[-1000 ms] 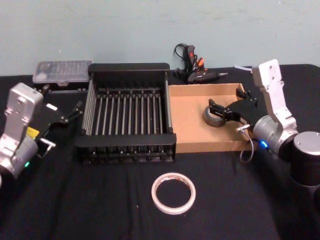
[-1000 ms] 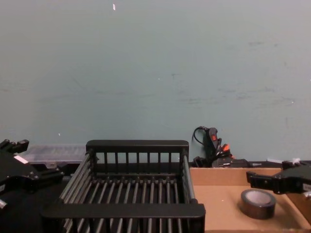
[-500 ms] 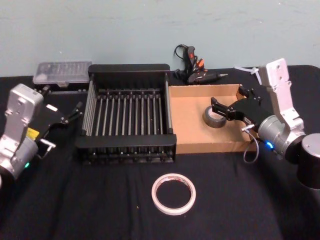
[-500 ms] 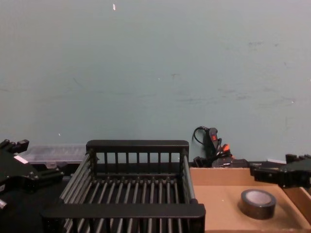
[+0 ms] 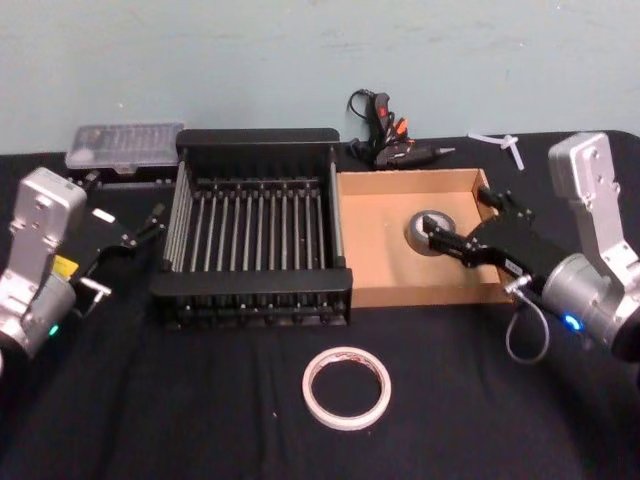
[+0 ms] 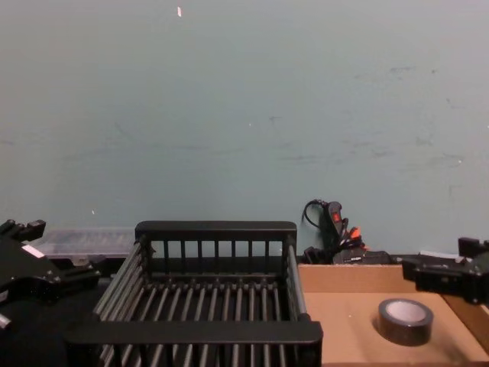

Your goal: Pick up the white tape and place it into the black box , Pick up the silver tape and place it into the brown box.

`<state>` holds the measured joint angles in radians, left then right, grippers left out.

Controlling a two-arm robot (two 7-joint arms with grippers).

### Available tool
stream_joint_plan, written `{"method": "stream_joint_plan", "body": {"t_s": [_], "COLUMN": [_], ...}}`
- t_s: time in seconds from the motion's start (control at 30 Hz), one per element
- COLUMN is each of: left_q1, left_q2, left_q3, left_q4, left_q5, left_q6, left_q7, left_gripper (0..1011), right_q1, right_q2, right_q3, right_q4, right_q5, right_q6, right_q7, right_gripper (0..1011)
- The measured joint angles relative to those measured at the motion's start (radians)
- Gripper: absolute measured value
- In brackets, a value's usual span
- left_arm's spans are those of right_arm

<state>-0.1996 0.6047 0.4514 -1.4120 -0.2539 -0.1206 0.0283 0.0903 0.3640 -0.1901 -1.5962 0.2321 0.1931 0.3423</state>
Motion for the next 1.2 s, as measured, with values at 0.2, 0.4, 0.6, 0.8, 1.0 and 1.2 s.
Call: {"method": "stream_joint_plan", "body": {"t_s": [0.2, 0.4, 0.6, 0.8, 1.0, 1.2], "left_q1": [0.0, 0.0, 0.0, 0.0, 0.0, 0.0], "left_q2": [0.0, 0.0, 0.0, 0.0, 0.0, 0.0], "left_q3": [0.0, 0.0, 0.0, 0.0, 0.0, 0.0], "left_q4": [0.0, 0.0, 0.0, 0.0, 0.0, 0.0], "left_q5": [0.0, 0.0, 0.0, 0.0, 0.0, 0.0], "left_q6": [0.0, 0.0, 0.0, 0.0, 0.0, 0.0], "left_q7": [0.0, 0.0, 0.0, 0.0, 0.0, 0.0], "left_gripper": [1001, 1001, 1001, 1001, 1001, 1002], "right_q1": [-0.07, -0.122, -0.169, -0.185, -0.188, -0.185], "right_q2": [0.048, 0.084, 0.122, 0.138, 0.141, 0.135], "right_q3": [-0.009, -0.026, -0.068, -0.102, -0.134, -0.165], "right_q4": [-0.083, -0.134, -0.165, -0.171, -0.169, -0.156], "right_q5": [0.028, 0.04, 0.035, 0.01, -0.019, -0.052], "right_q6": [0.001, 0.004, -0.002, -0.01, -0.018, -0.03], "right_q7": [0.034, 0.049, 0.056, 0.05, 0.043, 0.04], "right_gripper": [1002, 1002, 1002, 1002, 1002, 1002]}}
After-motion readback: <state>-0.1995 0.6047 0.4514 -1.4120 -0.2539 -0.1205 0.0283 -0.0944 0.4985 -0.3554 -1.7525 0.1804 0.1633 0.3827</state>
